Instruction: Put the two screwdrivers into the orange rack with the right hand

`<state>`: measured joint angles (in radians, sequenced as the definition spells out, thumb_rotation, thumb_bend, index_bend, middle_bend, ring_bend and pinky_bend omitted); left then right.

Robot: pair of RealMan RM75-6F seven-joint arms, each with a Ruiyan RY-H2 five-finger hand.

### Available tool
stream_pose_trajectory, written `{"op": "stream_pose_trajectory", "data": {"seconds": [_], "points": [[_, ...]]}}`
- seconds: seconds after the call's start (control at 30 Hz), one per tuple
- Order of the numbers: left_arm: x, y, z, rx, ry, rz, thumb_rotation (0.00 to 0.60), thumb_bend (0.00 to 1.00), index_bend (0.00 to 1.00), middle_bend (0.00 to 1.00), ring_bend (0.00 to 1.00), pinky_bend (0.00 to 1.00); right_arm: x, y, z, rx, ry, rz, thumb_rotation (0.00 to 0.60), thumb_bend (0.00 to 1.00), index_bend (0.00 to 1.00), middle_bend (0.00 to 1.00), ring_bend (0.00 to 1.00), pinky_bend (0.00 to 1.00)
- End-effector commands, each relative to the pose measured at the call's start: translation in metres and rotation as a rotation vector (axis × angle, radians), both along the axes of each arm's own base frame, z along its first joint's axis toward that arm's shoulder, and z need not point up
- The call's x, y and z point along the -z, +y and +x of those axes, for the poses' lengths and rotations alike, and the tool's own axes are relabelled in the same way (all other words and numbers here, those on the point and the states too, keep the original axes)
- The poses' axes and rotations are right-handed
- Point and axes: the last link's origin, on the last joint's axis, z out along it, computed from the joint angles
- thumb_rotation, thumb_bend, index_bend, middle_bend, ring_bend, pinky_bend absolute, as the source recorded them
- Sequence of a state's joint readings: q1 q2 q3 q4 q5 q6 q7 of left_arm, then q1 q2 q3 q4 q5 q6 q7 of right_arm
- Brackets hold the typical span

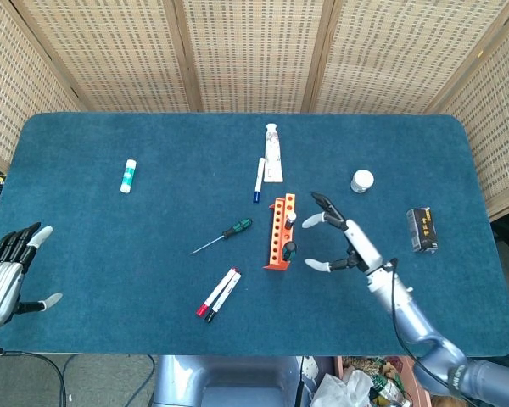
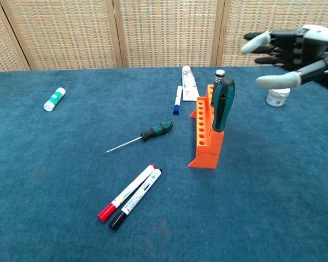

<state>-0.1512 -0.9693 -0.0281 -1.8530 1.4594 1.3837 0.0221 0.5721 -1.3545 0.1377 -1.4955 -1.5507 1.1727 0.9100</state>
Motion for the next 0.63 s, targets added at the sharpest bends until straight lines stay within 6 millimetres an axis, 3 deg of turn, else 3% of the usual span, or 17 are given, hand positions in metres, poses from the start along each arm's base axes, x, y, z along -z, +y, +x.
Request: {"op": "stream_pose_trajectory", "data": {"seconds": [0.03,0.23,0.33,0.63], "points": [[0.000,-0.002,-0.002,-0.004,0.003,0.000,0.600,0.00,0.00,0.00,0.00,0.00,-0.029,0.009,-0.019,-0.028,0.124,-0.076,0.600,0.14,0.28,0.00,0.00,0.00],[0.002,-0.005,-0.001,0.003,0.009,-0.003,0.600,0.00,0.00,0.00,0.00,0.00,-0.069,0.030,-0.064,-0.099,0.523,-0.308,0.600,0.01,0.02,0.00,0.00,0.00],[0.004,-0.006,-0.001,0.006,0.019,0.003,0.600,0.00,0.00,0.00,0.00,0.00,-0.079,0.054,-0.084,-0.095,0.717,-0.389,0.600,0.00,0.00,0.00,0.00,0.00],[0.008,-0.010,-0.001,0.019,0.048,0.028,0.600,0.00,0.00,0.00,0.00,0.00,-0.084,0.099,-0.119,0.035,0.975,-0.498,0.600,0.00,0.00,0.00,0.00,0.00]]}}
